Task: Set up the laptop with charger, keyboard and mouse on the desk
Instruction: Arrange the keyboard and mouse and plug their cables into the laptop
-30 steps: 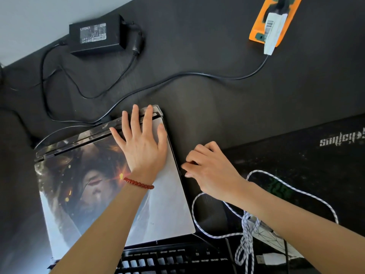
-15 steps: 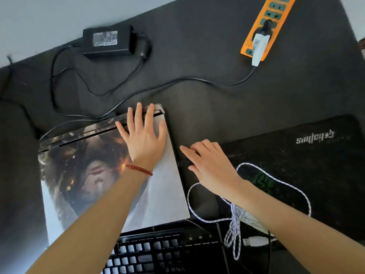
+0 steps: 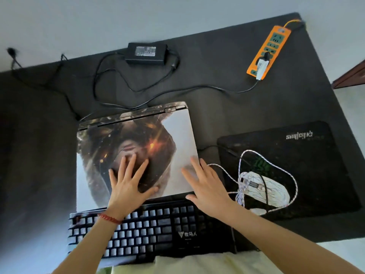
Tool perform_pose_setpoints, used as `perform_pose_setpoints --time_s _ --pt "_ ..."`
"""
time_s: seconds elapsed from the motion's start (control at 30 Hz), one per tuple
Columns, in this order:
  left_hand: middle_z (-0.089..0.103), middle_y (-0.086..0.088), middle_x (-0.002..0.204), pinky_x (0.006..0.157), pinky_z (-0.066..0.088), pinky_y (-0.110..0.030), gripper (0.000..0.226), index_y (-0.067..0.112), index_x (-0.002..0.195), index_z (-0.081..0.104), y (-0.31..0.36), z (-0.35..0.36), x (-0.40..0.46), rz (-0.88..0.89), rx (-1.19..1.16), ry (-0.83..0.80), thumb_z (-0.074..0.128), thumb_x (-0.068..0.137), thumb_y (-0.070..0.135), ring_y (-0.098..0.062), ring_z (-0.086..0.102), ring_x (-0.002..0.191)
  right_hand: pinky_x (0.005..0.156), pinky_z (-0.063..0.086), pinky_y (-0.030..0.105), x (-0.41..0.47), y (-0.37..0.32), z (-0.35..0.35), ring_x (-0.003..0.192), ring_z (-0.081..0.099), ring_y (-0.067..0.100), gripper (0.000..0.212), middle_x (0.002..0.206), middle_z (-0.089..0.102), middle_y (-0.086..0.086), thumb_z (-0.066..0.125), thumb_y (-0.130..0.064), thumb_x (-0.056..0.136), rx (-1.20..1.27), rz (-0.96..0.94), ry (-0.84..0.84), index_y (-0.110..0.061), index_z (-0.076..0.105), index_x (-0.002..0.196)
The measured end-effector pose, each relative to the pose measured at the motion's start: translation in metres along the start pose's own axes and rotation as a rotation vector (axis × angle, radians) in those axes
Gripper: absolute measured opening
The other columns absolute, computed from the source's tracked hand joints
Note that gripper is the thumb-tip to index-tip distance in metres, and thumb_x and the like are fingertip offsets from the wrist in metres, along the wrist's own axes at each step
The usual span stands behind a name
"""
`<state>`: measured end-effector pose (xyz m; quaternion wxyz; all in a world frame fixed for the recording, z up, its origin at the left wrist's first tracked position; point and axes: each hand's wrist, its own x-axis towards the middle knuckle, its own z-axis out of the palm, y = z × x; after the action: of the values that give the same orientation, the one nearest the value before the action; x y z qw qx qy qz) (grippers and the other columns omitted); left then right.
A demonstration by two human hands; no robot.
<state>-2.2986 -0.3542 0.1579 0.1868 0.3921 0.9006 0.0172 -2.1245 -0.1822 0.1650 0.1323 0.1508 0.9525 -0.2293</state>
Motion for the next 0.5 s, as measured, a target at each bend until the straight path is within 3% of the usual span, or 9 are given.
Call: perform_pose_setpoints --time_s 0.1,0.2,0.23,0.37,0.5 --pt "-0.009 0.006 0.153 0.110 -0.008 -0.060 0.103 0.039 0.141 0.002 -0.035 0.000 -0.017 0.016 0.067 -0.059 0.019 0.056 0.094 -0.020 -0.017 0.141 0.115 0.007 0.052 0.010 -0.008 0.011 0.140 -0.007 0.047 0.076 0.155 -0.015 0.016 0.056 -0.038 0.088 -0.036 0.076 -0.044 -0.025 0.009 0.147" --pt "-0.009 0.002 0.155 0.110 -0.002 -0.067 0.106 0.040 0.139 -0.004 -0.038 0.003 0.002 0.106 0.127 -0.127 0.052 0.060 0.081 -0.024 -0.020 0.139 0.115 0.006 0.053 0.011 0.017 0.007 0.139 -0.009 0.049 0.080 0.155 -0.015 0.017 0.058 -0.042 0.087 -0.073 0.158 -0.034 -0.027 0.007 0.147" --pt "-0.008 0.001 0.155 0.109 -0.001 -0.069 0.107 0.041 0.139 -0.005 -0.100 -0.017 -0.023 0.126 0.138 -0.100 0.059 0.060 0.076 -0.027 -0.021 0.138 0.115 0.007 0.053 0.028 -0.048 0.015 0.139 -0.010 0.049 0.082 0.155 -0.014 0.017 0.058 -0.043 0.086 -0.146 0.159 -0.002 -0.027 0.007 0.147" --pt "-0.027 0.006 0.148 0.103 -0.014 -0.066 0.103 0.051 0.133 -0.015 -0.099 -0.013 -0.013 0.250 0.237 -0.150 0.053 0.061 0.079 -0.030 -0.034 0.133 0.115 0.014 0.049 0.024 -0.037 0.018 0.139 -0.009 0.049 0.087 0.155 -0.015 0.017 0.058 -0.048 0.085 -0.188 0.232 -0.043 -0.029 0.000 0.148" --pt "-0.022 0.009 0.149 0.103 -0.015 -0.067 0.094 0.051 0.140 0.006 -0.101 -0.011 -0.011 0.262 0.182 -0.136 0.057 0.064 0.074 -0.029 -0.034 0.132 0.113 0.024 0.047 0.020 -0.035 0.020 0.140 -0.005 0.047 0.085 0.156 -0.014 0.013 0.057 -0.048 0.085 -0.163 0.236 -0.055 -0.031 0.002 0.148"
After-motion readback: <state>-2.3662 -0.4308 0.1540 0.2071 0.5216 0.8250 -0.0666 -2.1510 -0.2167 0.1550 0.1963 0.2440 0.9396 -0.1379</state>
